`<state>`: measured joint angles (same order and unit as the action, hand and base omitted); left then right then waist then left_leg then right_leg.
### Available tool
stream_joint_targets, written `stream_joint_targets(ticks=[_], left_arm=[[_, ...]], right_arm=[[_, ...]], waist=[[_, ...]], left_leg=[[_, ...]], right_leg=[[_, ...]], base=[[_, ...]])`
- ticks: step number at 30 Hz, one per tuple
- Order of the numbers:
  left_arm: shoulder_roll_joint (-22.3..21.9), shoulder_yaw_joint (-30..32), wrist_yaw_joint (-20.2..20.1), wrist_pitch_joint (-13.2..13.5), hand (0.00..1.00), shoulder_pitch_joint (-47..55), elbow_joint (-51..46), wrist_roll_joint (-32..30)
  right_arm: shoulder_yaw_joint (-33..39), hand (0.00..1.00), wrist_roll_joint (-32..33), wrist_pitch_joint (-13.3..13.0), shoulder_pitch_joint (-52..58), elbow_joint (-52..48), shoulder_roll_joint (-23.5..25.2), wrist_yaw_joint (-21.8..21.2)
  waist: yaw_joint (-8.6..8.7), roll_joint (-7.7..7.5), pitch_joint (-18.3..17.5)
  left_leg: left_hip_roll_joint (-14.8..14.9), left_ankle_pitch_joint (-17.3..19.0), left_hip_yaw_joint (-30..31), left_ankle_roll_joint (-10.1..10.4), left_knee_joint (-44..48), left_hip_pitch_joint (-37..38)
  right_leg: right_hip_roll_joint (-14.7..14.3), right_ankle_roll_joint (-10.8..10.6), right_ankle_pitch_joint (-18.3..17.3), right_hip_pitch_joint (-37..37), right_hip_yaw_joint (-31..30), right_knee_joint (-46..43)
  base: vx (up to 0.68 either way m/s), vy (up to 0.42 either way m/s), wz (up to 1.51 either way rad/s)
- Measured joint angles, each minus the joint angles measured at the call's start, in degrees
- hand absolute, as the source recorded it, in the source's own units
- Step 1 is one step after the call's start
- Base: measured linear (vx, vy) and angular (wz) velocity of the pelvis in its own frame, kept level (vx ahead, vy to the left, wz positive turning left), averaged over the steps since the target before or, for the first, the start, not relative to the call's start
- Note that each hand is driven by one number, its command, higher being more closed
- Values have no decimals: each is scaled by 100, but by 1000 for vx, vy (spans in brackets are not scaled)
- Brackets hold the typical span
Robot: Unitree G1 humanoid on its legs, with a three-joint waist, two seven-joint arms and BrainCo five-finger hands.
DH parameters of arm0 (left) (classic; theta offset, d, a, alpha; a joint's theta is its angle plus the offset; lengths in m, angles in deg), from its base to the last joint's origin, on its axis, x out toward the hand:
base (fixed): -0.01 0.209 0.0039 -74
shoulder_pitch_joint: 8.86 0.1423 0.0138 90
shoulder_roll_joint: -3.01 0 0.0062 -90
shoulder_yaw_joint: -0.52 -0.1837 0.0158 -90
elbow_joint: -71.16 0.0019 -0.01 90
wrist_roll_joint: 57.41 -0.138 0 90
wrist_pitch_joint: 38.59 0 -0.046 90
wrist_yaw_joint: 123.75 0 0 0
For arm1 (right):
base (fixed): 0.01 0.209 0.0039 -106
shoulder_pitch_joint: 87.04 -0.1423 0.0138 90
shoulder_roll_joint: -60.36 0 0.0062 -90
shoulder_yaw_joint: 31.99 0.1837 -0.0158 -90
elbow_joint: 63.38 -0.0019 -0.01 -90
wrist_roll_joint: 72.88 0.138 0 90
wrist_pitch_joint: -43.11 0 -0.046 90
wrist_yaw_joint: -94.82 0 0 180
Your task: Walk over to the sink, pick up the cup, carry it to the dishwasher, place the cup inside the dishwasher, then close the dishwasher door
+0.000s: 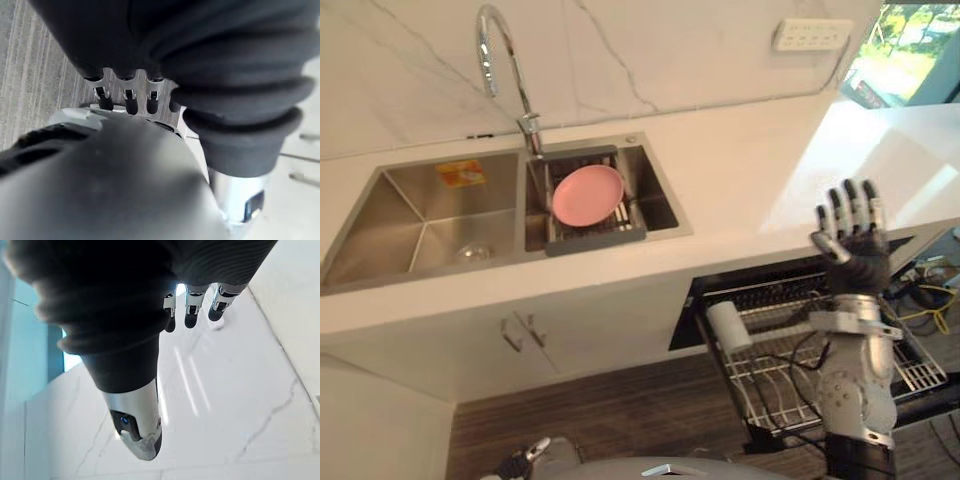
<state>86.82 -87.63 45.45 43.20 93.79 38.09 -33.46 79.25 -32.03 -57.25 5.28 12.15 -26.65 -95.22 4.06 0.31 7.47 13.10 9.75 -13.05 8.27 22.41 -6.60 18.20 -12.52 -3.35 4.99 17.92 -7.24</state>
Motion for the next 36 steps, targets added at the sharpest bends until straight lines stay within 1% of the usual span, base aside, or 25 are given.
stream_joint_targets(ticks=[1,2,3,4,5,6,7,8,9,10,11,12,13,14,15,16,17,18,19,20,23,25,26,31,36], left_arm=[[-13,104,-25,38,0,29,104,88],[7,121,-29,48,0,32,123,87],[41,183,-46,47,0,26,196,91],[43,259,-74,45,0,-22,241,112],[43,264,-92,50,0,-28,258,113],[54,263,-124,64,0,-27,299,99],[43,256,-143,70,0,-28,328,93],[27,238,-189,75,0,-10,341,66],[-4,205,-202,61,0,9,332,78],[-4,203,-201,50,0,28,327,101],[11,189,-194,42,0,43,317,191],[59,123,-186,24,0,41,304,280],[93,71,-185,8,0,36,287,299],[142,23,-184,-16,0,-11,269,298],[145,25,-171,-56,0,-76,267,286],[151,33,-161,-77,0,-87,253,285],[103,38,-115,-121,0,-124,189,286],[19,20,-99,-193,0,-136,41,286],[-16,-4,-71,-221,0,-145,20,276],[-34,-74,-42,-288,0,-173,27,268],[-26,-70,-76,-316,0,-178,14,81],[-4,-61,-145,-256,0,-174,-9,-73],[61,29,-209,-304,0,-130,46,-114],[61,25,-210,-306,0,-129,46,-114],[78,-108,-204,-467,0,-212,48,-26]], right_arm=[[8,0,31,-30,65,8,56,83],[-37,0,29,-52,90,-9,58,84],[-96,0,29,-72,125,-41,84,83],[-102,0,31,-66,179,-36,169,102],[-131,0,30,-54,213,-30,197,134],[-227,0,28,-5,263,-30,265,184],[-262,0,26,23,277,-30,303,197],[-357,0,15,54,298,-30,363,205],[-497,0,-29,56,307,-27,366,213],[-571,0,-35,59,308,-26,368,203],[-674,0,-36,60,305,-27,367,176],[-709,0,-33,60,303,-27,368,140],[-705,0,-29,59,302,-32,364,128],[-665,0,-9,57,300,-44,333,121],[-574,0,39,58,303,-42,311,122],[-515,0,40,57,302,-41,312,123],[-369,0,40,55,319,-37,269,128],[-253,0,40,44,272,-40,230,128],[-214,0,40,43,264,-41,205,128],[-112,0,39,42,271,-40,180,129],[83,0,40,41,303,-58,170,104],[87,0,148,37,301,-95,173,-84],[-38,0,430,231,420,-110,335,-837],[-78,0,430,230,420,-110,335,-835],[-577,0,480,274,421,-99,346,-793]], waist=[[-38,-85,-16],[-35,-211,-47],[-31,-278,-48],[-53,-334,-27],[-84,-331,-20],[-119,-299,-24],[-124,-273,-34],[-155,-242,-26],[-189,-213,10],[-195,-165,41],[-197,-202,31],[-202,-234,5],[-191,-258,-14],[-119,-295,-26],[-42,-301,-19],[-42,-313,-19],[-24,-237,-22],[-79,-86,16],[-62,-76,36],[-38,6,39],[-26,-9,48],[-59,-30,22],[-24,-151,-87],[-31,-151,-87],[-72,-169,-103]], left_leg=[[-315,110,-160,-149,-37,72],[-431,168,-198,-214,1,51],[-577,332,-224,-320,220,-65],[-658,506,-241,-416,446,-166],[-689,569,-255,-445,479,-171],[-772,603,-288,-507,373,-93],[-798,595,-325,-539,270,-5],[-848,494,-455,-663,-42,229],[-848,428,-591,-752,-288,516],[-857,404,-630,-776,-406,638],[-870,365,-703,-791,-624,890],[-868,316,-718,-775,-813,1060],[-866,288,-710,-760,-902,1108],[-863,247,-629,-718,-998,1130],[-867,227,-546,-684,-1057,1133],[-878,223,-532,-672,-1049,1133],[-821,198,-396,-626,-1070,1136],[-798,127,-296,-606,-1232,1134],[-801,108,-241,-578,-1330,1168],[-809,51,-151,-537,-1496,1271],[-840,-38,-60,-525,-1574,1385],[-845,-13,-21,-538,-1583,1381],[-1109,-262,-170,-725,-1962,1369],[-1108,-265,-165,-728,-1960,1364],[-1080,-335,-126,-730,-1947,1293]], right_leg=[[265,-35,13,-4,-124,50],[349,-11,39,2,-203,84],[470,81,151,-4,-324,151],[568,49,320,-19,-304,137],[600,52,421,-39,-301,106],[664,223,654,-175,-294,-87],[687,380,773,-271,-287,-232],[771,676,963,-492,-229,-653],[844,904,852,-786,-130,-1446],[835,909,632,-947,-118,-1913],[673,850,165,-1156,-75,-2619],[327,763,-300,-1237,-12,-2882],[104,716,-508,-1276,-11,-2849],[-352,686,-774,-1337,-2,-2537],[-676,821,-831,-1349,5,-1975],[-774,956,-771,-1349,7,-1632],[-919,1031,-588,-1137,20,-1372],[-1009,1063,-498,-1112,17,-1318],[-1027,1067,-501,-1116,-5,-1335],[-1049,1113,-530,-1117,-71,-1409],[-1062,1117,-533,-926,-193,-1323],[-1111,1039,-465,-789,-310,-1039],[-1137,823,389,-513,-753,232],[-1130,821,390,-512,-744,231],[-1127,799,564,-365,-488,569]], base=[[91,286,7],[126,275,0],[146,275,8],[168,318,8],[136,268,-6],[90,207,-12],[138,243,-24],[196,221,-33],[217,183,-36],[204,64,-34],[190,34,-24],[187,17,-16],[172,-22,5],[173,-72,29],[164,-96,31],[161,-123,31],[167,-102,8],[154,-89,9],[144,-45,9],[109,-11,30],[72,27,30],[4,42,16],[-15,27,3],[-4,1,1],[-22,-6,14]])
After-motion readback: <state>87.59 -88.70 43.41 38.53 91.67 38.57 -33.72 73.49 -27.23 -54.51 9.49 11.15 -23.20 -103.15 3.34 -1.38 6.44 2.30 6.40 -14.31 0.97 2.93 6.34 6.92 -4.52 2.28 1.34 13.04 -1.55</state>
